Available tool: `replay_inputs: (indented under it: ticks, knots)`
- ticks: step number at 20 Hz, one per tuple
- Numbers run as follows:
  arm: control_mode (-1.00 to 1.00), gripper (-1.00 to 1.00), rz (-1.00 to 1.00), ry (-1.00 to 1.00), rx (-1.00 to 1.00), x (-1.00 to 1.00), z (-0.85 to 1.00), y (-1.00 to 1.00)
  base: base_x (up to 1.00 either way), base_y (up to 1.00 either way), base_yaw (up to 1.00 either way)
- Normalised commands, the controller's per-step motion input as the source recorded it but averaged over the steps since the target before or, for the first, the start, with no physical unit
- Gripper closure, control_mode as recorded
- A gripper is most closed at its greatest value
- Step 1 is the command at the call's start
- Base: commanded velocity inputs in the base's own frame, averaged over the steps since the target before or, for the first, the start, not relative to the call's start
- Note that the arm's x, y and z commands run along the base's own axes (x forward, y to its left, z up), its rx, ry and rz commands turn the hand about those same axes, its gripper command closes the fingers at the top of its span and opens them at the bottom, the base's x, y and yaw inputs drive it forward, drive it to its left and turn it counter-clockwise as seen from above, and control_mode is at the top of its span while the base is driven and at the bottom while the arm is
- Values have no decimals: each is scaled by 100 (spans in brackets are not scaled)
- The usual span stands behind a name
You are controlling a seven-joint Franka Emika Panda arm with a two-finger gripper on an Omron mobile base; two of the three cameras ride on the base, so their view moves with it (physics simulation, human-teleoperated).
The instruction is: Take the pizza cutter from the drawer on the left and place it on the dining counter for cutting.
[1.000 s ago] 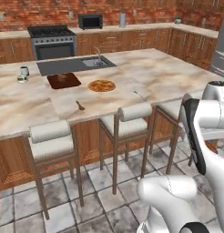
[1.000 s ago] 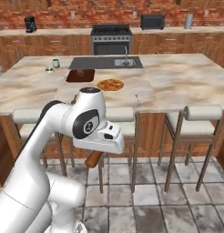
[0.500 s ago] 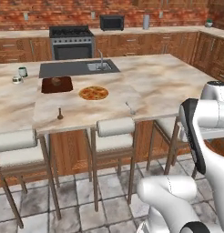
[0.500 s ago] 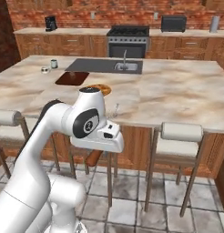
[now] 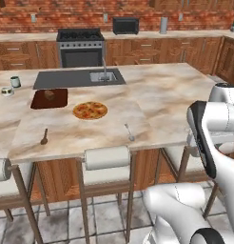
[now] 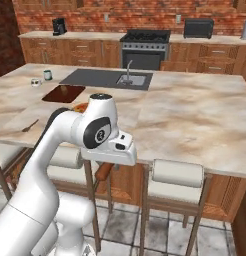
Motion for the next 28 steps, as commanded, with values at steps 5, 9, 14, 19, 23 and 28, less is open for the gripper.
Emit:
replay_inputs:
  ticks: [5, 9, 14, 19, 23, 28]
  knots:
    - [100, 100, 0, 0, 0, 0, 0, 0, 12, 44, 1]
    - [100, 100, 0, 0, 0, 0, 0, 0, 1, 64, 0]
    - [100, 100, 0, 0, 0, 0, 0, 0, 0, 78, 0]
    - [100, 100, 0, 0, 0, 0, 0, 0, 0, 74, 0]
    - [100, 100, 0, 0, 0, 0, 0, 0, 0, 81, 0]
    - [100, 100, 0, 0, 0, 0, 0, 0, 9, 57, 0]
